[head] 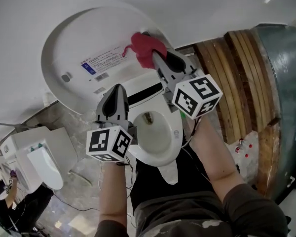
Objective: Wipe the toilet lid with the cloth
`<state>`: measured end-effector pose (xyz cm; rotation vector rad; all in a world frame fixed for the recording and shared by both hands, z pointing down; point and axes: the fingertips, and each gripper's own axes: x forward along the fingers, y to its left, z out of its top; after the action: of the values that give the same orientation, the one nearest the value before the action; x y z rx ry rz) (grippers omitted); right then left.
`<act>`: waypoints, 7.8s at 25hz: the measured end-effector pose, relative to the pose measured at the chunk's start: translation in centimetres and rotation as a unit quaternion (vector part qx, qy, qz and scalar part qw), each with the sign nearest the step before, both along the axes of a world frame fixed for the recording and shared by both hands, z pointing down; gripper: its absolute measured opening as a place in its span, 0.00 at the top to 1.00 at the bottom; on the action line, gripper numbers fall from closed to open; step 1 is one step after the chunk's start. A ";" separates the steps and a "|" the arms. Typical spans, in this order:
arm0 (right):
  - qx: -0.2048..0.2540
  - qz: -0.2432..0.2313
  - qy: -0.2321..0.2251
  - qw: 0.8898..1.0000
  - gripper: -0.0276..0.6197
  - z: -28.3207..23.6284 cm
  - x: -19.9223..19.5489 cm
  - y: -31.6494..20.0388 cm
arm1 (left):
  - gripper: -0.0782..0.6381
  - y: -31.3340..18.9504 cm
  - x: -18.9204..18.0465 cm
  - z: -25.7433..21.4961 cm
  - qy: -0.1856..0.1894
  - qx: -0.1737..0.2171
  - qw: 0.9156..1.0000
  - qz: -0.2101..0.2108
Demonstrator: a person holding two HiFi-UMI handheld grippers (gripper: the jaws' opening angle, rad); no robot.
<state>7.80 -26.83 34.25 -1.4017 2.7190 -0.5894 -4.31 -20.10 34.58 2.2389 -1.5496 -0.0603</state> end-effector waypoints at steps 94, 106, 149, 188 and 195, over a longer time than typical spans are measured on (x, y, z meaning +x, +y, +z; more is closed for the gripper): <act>-0.129 -0.178 0.032 0.975 0.88 16.1 -26.3 8.4 | 0.88 7.5 -18.3 9.8 0.002 -0.093 0.990 -0.105; -0.136 -0.091 0.032 0.986 0.88 15.9 -15.2 5.0 | 0.88 4.3 -11.3 9.7 0.000 -0.093 0.994 -0.060; -0.078 -0.061 0.004 0.995 0.88 -0.4 -12.3 6.4 | 0.88 4.2 -15.8 -6.2 -0.006 0.038 0.997 -0.068; -0.088 0.033 0.033 0.995 0.88 -1.9 -14.9 9.2 | 0.52 -5.5 -16.1 -4.5 -0.061 0.050 0.982 0.170; -0.089 0.030 0.023 0.995 0.88 -1.6 -14.0 10.1 | 0.55 -5.2 -16.2 -4.6 -0.055 0.039 0.986 0.154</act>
<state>-6.20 -16.74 32.68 -1.5474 2.7064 -0.8235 -20.47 -25.26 29.96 2.5565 -1.2537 0.0944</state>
